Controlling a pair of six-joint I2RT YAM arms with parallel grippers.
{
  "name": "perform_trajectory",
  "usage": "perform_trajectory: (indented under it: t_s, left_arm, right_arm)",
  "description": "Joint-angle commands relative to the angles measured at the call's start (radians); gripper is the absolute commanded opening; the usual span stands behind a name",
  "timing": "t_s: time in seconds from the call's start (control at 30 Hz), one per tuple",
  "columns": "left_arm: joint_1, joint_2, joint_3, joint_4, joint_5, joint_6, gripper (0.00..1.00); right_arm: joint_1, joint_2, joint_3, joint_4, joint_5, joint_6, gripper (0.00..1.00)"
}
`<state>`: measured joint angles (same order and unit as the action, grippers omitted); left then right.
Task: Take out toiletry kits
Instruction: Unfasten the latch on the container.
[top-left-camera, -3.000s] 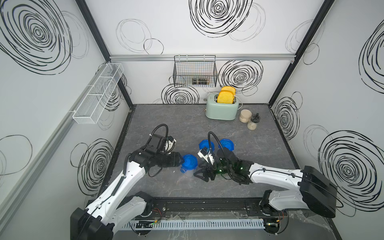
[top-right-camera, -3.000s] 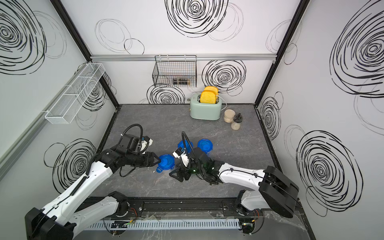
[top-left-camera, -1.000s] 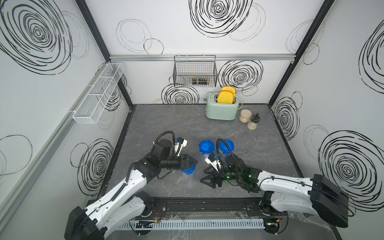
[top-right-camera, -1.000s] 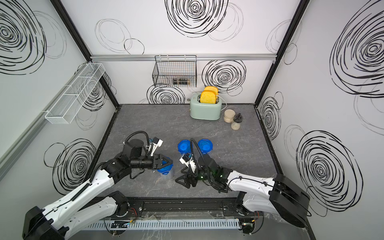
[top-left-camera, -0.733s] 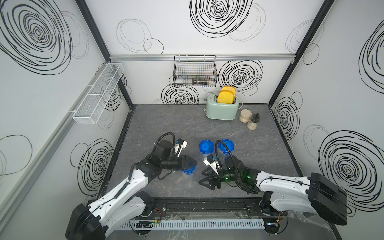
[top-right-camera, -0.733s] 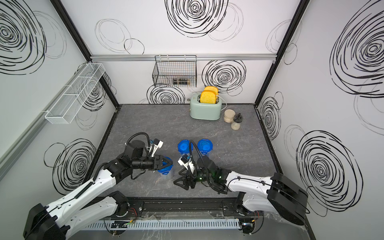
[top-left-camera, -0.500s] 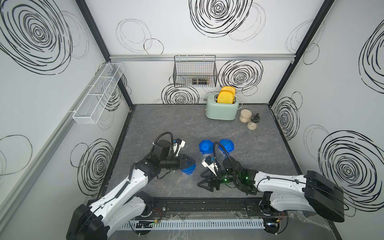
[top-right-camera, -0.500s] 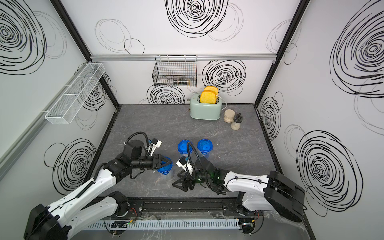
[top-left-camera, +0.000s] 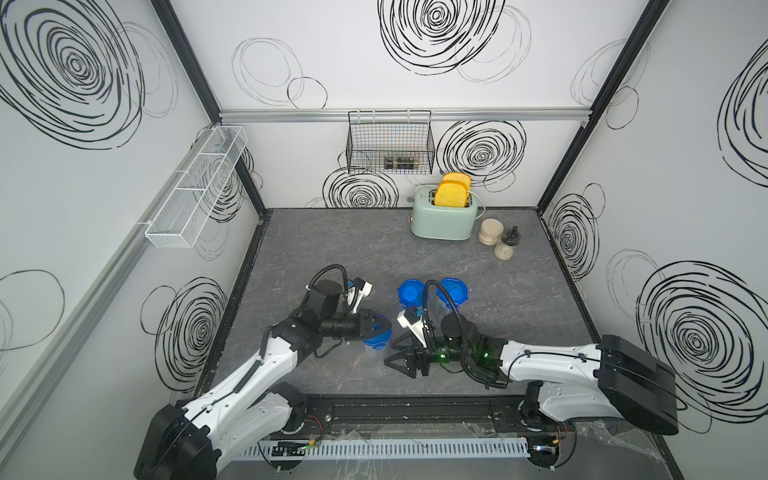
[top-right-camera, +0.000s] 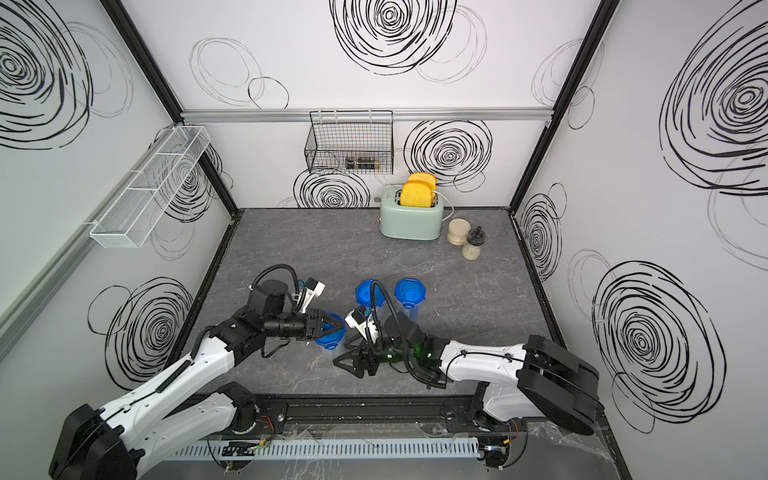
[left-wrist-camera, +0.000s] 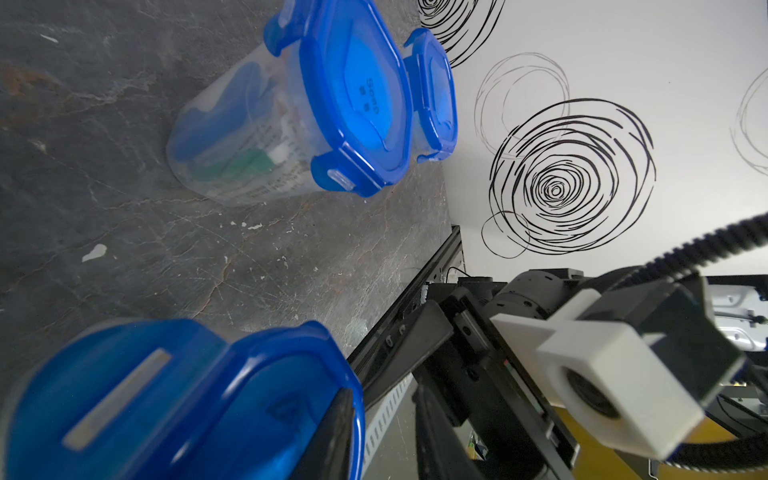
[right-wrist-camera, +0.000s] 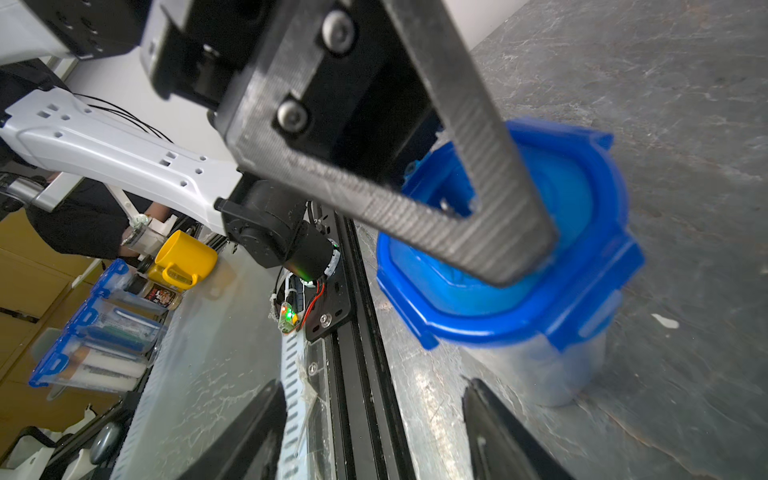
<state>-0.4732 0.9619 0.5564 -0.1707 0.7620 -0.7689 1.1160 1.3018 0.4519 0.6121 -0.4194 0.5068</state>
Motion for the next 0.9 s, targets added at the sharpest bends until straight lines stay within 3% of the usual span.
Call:
perform_trajectory:
  t_s: [0.0, 0.87]
  left_arm:
    - [0.010, 0.023, -0.033, -0.093, -0.048, 0.022, 0.30]
    - [0.016, 0.033, -0.049, -0.092, -0.053, 0.019, 0.26]
  right_arm:
    - [0.020, 0.028, 0.023, 0.102, 0.036, 0.070, 0.70]
    - [0.065, 0.148, -0.013, 0.332, 0.172, 0.284, 0.68]
